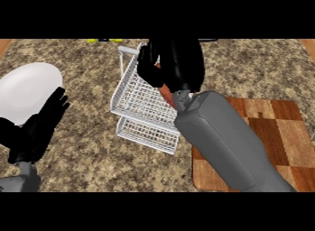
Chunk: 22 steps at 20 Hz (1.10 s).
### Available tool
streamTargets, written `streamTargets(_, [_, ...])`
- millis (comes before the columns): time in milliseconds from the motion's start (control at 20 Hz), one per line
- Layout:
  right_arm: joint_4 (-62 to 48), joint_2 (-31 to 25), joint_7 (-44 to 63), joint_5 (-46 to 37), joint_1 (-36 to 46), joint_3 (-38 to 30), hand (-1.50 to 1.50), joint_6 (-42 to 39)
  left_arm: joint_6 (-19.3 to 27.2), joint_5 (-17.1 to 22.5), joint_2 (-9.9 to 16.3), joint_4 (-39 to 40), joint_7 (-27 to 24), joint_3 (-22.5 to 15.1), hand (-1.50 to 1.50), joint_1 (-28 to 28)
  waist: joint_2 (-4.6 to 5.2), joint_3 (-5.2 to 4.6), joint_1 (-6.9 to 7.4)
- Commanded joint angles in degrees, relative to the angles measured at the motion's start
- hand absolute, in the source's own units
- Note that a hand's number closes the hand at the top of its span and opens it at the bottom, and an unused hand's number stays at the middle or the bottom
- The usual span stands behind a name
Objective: Pick the sweet potato from the cutting board and place it in the tiered basket
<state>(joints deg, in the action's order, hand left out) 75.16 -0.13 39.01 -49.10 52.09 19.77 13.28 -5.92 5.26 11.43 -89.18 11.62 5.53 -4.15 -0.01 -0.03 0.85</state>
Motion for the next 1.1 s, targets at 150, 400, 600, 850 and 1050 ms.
streamTargets(150, [-9.5,0.1,-3.2,3.2,5.8,0.1,-1.50,6.5,-0.7,0.8,0.3,-3.1,2.4,0.8,0.00,1.7,0.05,0.02,0.06])
streamTargets(400, [-15.3,0.1,-4.0,7.3,9.5,0.9,-1.50,11.5,-0.4,-0.2,-0.3,0.8,1.5,0.5,0.00,-2.5,0.18,0.00,0.13])
streamTargets(600, [-12.8,0.1,-6.7,13.5,5.8,-1.0,-1.50,17.3,-1.4,-0.2,-0.9,-4.2,0.8,-0.9,0.00,3.3,0.12,0.04,0.53])
streamTargets(850, [-11.2,0.1,-6.2,20.1,7.6,-5.5,-1.50,23.6,-0.8,-1.5,-1.0,-0.4,0.8,-0.9,0.00,0.0,0.33,0.02,0.45])
streamTargets(1050, [-2.6,0.1,-7.9,23.9,5.1,-11.4,-1.50,23.2,-1.7,0.0,-0.2,0.4,-1.2,1.3,0.00,1.4,0.03,0.05,-0.72])
